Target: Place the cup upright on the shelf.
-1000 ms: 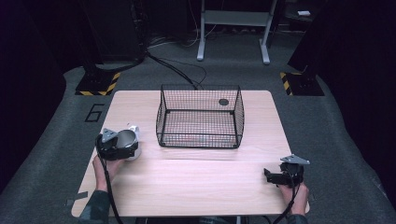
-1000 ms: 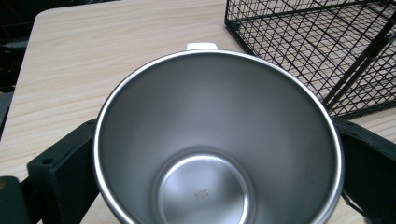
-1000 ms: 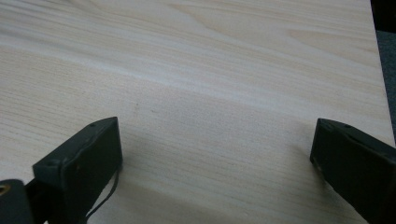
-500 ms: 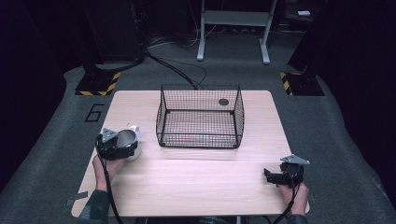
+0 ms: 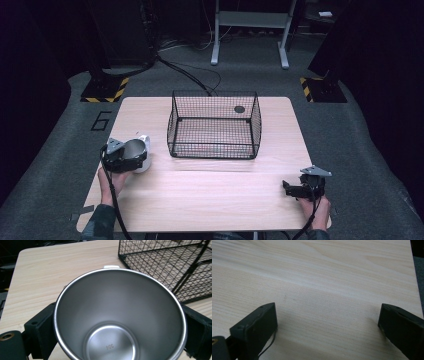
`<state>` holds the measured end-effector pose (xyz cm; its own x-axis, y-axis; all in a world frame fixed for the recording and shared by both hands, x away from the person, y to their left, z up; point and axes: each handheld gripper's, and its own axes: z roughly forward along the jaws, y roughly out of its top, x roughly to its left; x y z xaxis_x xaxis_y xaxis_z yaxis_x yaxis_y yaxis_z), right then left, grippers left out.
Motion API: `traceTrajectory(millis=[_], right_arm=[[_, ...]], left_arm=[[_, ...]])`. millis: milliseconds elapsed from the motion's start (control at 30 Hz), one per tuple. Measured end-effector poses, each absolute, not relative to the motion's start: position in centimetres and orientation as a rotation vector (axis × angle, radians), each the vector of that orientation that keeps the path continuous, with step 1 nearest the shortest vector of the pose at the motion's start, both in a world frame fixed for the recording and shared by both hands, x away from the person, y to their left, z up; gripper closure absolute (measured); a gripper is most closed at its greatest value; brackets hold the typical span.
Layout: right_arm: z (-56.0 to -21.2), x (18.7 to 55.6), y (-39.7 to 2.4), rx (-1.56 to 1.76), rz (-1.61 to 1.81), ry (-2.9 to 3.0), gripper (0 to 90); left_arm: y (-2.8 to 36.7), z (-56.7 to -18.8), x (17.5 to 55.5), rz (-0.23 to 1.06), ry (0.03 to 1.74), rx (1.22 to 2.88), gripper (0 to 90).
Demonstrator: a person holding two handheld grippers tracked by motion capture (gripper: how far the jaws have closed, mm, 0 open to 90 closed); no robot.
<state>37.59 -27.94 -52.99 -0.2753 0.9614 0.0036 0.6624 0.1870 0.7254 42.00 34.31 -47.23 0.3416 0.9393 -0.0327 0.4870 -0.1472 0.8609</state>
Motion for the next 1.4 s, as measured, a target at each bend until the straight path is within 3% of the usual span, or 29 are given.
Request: traceTrajectory(millis=[1400], right_arm=[[-53.0, 37.6, -27.9, 1.517, 0.868, 2.011, 2.1]], left_arm=[[32.4, -44.4, 37.6, 0.579, 1.089, 1.861, 6.6]])
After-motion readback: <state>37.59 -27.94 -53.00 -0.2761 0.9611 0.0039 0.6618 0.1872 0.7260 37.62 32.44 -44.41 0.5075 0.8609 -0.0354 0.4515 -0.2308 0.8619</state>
